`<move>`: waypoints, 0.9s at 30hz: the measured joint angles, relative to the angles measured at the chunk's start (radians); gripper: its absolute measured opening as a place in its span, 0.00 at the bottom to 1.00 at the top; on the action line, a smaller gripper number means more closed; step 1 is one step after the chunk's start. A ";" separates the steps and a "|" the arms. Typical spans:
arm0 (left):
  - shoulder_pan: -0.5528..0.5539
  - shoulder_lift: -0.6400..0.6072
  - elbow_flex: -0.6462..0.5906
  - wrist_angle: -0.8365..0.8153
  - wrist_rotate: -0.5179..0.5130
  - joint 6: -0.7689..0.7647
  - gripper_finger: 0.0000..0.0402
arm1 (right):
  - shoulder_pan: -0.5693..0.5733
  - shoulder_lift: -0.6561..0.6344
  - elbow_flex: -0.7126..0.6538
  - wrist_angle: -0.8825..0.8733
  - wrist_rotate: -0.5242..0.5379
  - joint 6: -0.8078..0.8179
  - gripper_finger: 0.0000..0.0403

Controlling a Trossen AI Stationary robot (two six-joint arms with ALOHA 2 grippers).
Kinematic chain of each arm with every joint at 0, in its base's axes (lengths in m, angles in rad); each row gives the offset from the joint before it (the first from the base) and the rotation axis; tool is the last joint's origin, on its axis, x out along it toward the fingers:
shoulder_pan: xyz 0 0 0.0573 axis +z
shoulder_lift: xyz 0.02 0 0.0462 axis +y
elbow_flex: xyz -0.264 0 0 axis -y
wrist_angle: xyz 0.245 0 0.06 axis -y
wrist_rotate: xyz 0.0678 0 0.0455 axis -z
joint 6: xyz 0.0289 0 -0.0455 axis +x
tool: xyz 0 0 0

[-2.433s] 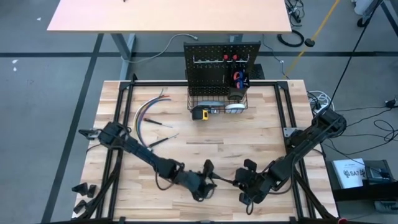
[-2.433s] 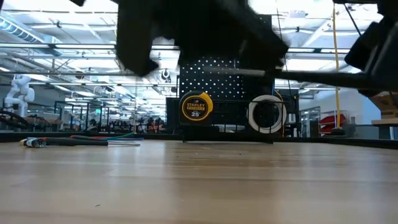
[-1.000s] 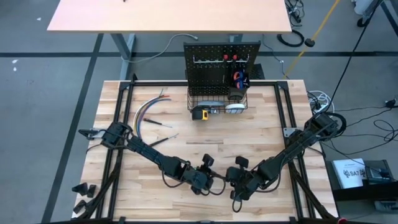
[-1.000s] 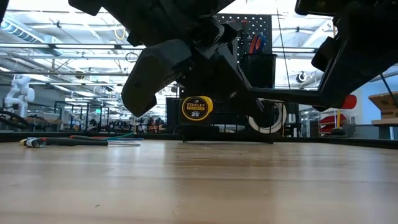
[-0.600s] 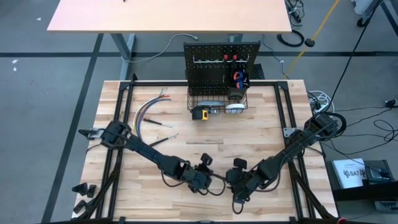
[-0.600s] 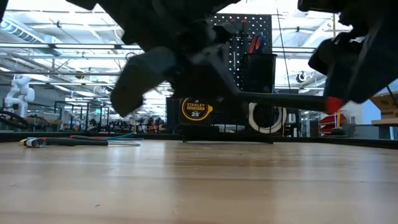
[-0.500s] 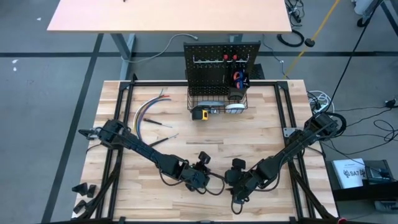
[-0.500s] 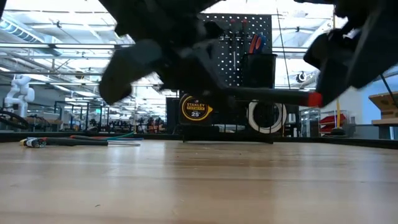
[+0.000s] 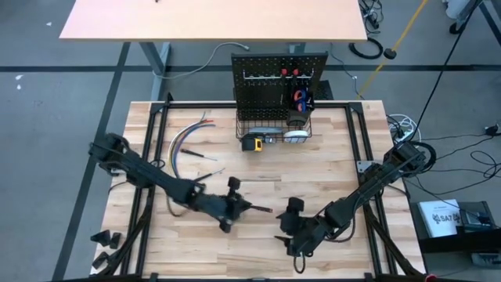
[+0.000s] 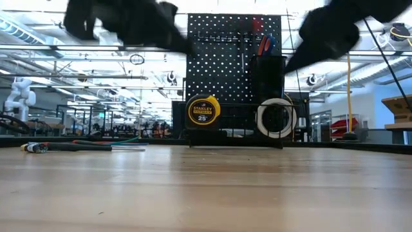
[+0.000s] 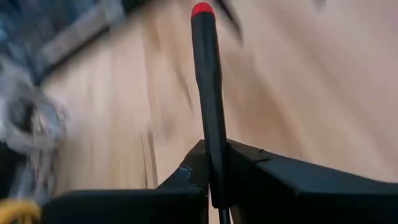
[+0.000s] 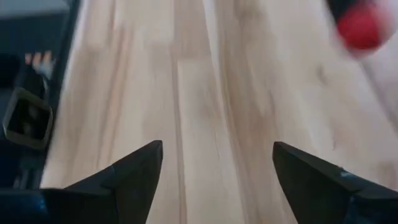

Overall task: Hang tools onto peg board
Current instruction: Hang the black screwdriver on the pegboard

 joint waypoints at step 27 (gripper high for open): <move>0.006 -0.114 -0.340 1.089 0.377 0.084 0.05 | -0.091 0.000 0.000 1.157 0.082 -0.993 0.70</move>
